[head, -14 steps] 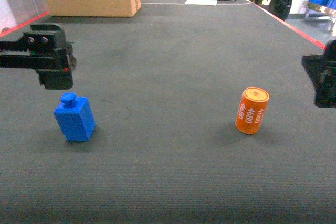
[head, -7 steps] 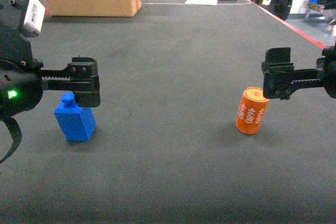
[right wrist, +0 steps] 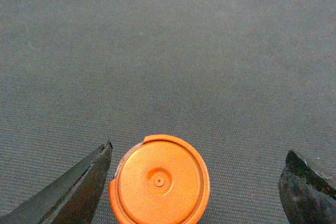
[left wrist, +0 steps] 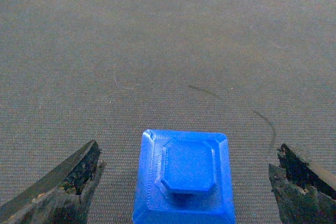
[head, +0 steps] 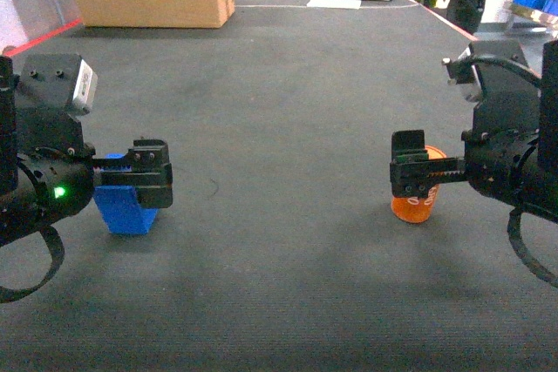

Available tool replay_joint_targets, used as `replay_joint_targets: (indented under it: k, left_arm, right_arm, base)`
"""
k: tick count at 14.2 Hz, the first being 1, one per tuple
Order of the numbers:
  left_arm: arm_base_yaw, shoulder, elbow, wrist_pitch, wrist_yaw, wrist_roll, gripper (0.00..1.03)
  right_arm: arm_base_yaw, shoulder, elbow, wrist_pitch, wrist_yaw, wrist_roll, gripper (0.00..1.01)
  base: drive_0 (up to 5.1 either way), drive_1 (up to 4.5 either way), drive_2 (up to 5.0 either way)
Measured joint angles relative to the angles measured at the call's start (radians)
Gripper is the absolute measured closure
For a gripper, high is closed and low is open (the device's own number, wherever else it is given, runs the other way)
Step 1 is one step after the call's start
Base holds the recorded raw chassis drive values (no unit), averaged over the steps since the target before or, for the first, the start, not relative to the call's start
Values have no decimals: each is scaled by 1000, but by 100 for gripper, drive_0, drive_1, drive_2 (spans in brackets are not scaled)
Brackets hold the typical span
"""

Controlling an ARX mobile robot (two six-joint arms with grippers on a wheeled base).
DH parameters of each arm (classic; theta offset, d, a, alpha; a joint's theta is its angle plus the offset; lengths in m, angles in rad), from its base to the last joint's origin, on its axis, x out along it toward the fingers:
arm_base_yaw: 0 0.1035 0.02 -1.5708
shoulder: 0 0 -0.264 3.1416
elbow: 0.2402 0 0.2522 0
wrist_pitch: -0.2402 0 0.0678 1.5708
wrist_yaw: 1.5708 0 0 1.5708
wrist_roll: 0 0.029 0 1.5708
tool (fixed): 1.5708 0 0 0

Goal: Sort blue parts and orange caps into right shelf containers

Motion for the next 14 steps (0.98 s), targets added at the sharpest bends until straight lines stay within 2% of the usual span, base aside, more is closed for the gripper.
replay_joint_targets:
  k: [3, 7, 10, 12, 13, 14]
  left_arm:
    - [0, 53, 14, -1, 6, -15, 5]
    - [-17, 80, 44, -58, 14, -15, 5]
    - [-20, 86, 49, -68, 13, -15, 38]
    - [-19, 86, 49, -69, 10, -15, 54]
    - [-19, 84, 47, -63, 6, -15, 59]
    - [-18, 59, 21, -29, -23, -15, 59]
  right_arm:
    - [3, 84, 27, 3, 6, 31, 3]
    - [8, 122, 62, 0, 32, 36, 3]
    - [8, 122, 62, -10, 42, 29, 37]
    - [8, 122, 61, -10, 41, 28, 53]
    - [9, 111, 53, -10, 35, 28, 56]
    - [10, 80, 18, 29, 37, 28, 56]
  base:
    - [0, 0, 0]
    - [0, 0, 0]
    - [0, 0, 0]
    - [0, 0, 0]
    - [0, 0, 0]
    - [0, 0, 0]
